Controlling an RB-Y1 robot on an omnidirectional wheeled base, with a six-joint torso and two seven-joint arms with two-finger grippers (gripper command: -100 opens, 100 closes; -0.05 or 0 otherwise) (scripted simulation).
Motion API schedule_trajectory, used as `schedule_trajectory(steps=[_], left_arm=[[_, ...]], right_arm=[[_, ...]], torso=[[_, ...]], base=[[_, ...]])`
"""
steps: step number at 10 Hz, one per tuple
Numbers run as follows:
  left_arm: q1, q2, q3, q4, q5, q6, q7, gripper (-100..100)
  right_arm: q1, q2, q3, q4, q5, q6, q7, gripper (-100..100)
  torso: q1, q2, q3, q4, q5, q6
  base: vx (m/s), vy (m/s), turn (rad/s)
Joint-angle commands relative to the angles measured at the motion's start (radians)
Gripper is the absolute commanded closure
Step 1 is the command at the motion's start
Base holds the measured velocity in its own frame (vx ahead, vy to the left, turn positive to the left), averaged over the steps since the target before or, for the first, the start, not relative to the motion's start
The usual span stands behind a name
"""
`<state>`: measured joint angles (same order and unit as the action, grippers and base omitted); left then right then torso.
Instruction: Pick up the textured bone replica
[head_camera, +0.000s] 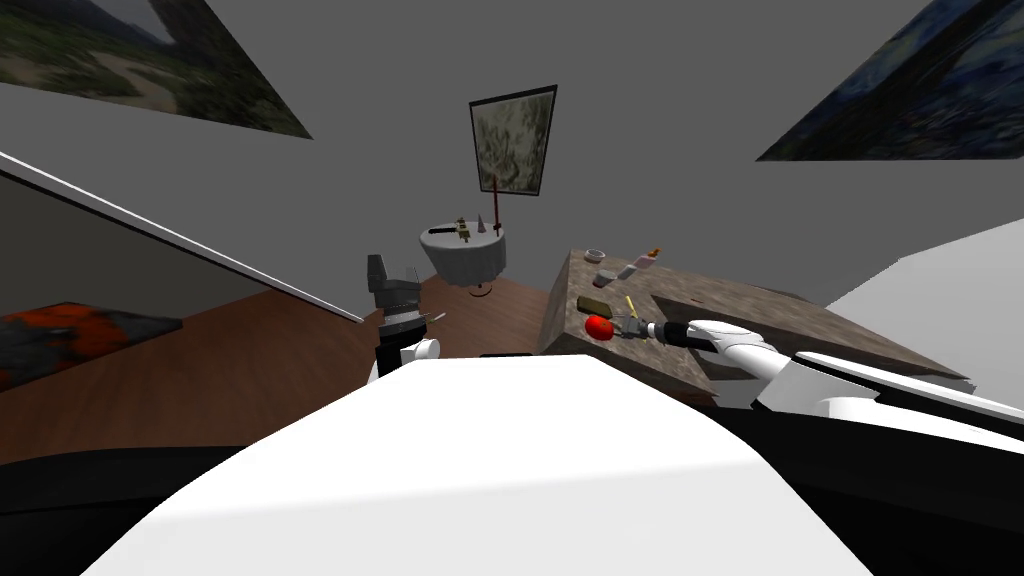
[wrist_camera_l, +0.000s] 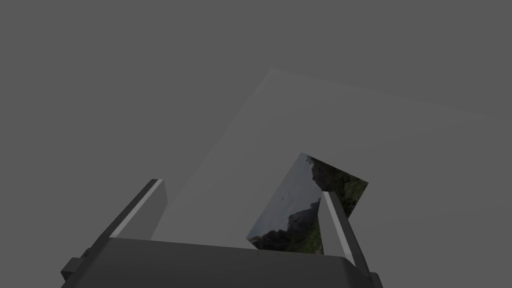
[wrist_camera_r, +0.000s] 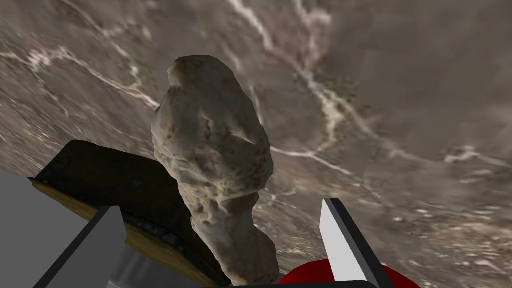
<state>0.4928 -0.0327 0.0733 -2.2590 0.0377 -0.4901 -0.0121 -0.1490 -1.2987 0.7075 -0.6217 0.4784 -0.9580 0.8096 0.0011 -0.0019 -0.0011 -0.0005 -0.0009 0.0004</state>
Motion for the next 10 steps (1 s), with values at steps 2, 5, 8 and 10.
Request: schedule_trajectory(steps=[2,5,8,10], left_arm=[[0.0,0.0,0.0,0.0,0.0,0.0,0.0,0],[0.0,0.0,0.0,0.0,0.0,0.0,0.0,0],[0.0,0.0,0.0,0.0,0.0,0.0,0.0,0],[0.0,0.0,0.0,0.0,0.0,0.0,0.0,0]], right_arm=[[0.01,-0.005,0.033,0.035,-0.069,-0.011,0.045,-100],[0.012,-0.002,0.052,0.068,-0.101,-0.024,0.074,-100],[0.011,-0.006,0.05,0.07,-0.105,-0.022,0.075,100],[0.01,-0.006,0.049,0.07,-0.105,-0.022,0.074,100]], torso=[[-0.001,-0.001,-0.001,-0.001,-0.001,0.0],[-0.002,-0.002,-0.001,-0.001,-0.002,0.0],[-0.003,-0.001,-0.001,-0.002,-0.004,0.0],[-0.003,-0.001,-0.002,-0.003,-0.005,0.0]], base=[[0.021,0.02,0.073],[0.014,0.014,0.046],[0.0,0.0,0.0],[0.0,0.0,0.0]])
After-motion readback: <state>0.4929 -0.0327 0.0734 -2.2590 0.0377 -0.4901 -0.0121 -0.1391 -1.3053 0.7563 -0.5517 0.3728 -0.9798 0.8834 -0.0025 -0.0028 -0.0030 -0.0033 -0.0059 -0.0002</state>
